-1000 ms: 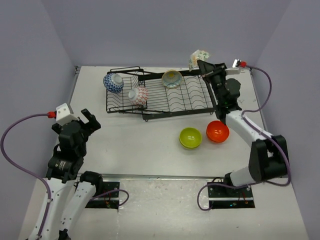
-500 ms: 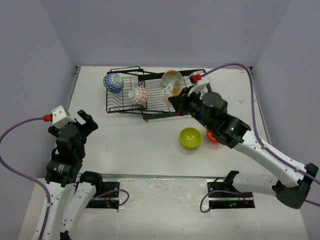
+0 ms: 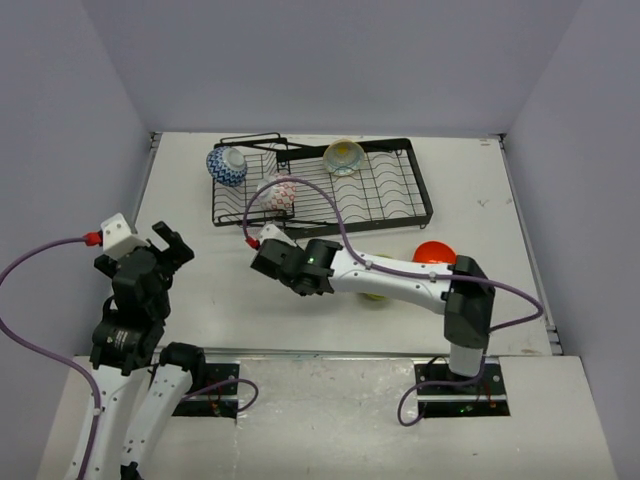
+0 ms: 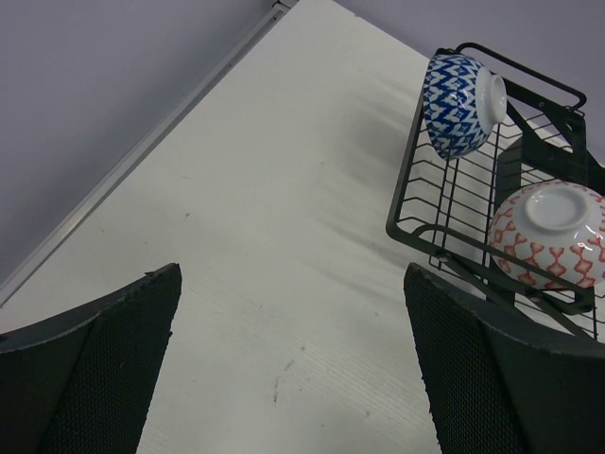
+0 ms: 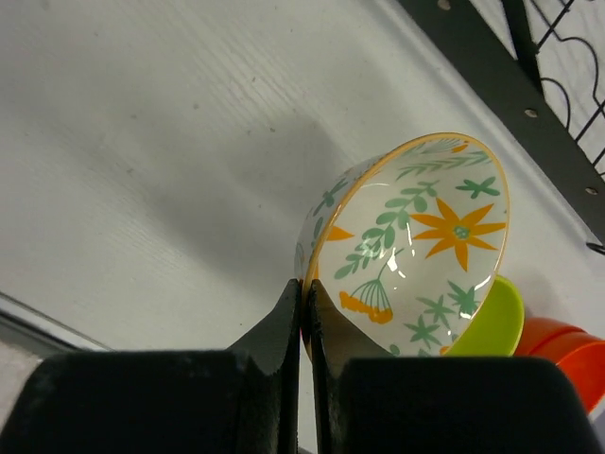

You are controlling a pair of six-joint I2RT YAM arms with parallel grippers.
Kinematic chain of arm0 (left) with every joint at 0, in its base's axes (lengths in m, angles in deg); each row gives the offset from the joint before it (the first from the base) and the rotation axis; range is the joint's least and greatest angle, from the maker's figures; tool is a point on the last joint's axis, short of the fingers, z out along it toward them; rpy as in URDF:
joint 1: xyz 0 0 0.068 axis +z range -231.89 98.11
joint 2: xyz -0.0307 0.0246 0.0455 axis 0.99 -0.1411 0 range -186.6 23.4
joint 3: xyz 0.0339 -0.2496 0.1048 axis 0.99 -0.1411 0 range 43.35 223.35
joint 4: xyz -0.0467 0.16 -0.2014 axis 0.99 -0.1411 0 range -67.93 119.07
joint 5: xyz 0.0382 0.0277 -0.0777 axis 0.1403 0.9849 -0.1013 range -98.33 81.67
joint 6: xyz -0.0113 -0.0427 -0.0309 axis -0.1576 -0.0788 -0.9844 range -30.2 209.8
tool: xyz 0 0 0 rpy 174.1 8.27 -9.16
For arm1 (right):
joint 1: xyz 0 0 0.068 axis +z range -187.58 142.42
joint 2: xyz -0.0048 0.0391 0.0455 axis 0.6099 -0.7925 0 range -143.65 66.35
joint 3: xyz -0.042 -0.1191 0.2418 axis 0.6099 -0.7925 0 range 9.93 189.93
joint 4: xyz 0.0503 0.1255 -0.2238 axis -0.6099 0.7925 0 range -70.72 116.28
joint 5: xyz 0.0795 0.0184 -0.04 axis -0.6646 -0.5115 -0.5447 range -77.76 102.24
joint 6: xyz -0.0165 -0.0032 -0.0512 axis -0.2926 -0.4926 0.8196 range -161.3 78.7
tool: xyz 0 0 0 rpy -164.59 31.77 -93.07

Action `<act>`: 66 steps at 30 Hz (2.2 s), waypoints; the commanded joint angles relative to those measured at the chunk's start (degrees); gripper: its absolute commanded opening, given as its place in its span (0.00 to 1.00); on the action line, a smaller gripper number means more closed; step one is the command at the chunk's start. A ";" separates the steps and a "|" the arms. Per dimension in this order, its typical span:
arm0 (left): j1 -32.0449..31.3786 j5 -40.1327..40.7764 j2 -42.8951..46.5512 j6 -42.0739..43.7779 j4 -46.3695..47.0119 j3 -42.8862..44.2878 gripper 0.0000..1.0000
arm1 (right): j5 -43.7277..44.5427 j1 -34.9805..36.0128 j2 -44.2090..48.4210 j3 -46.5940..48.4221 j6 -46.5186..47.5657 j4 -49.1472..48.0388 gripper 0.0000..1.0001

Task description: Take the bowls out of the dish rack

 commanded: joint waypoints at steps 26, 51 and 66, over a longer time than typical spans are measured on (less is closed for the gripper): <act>0.33 0.25 2.01 -0.53 0.98 1.13 1.00 | 2.39 0.51 -16.31 4.69 2.81 2.42 0.17; 1.29 3.68 -0.28 -2.55 -0.60 1.83 1.00 | -27.42 -32.61 24.29 -19.12 -25.81 -45.18 0.99; 1.30 1.40 1.39 -1.41 0.27 1.30 1.00 | -13.52 -44.40 0.06 -19.58 -81.92 -68.59 0.99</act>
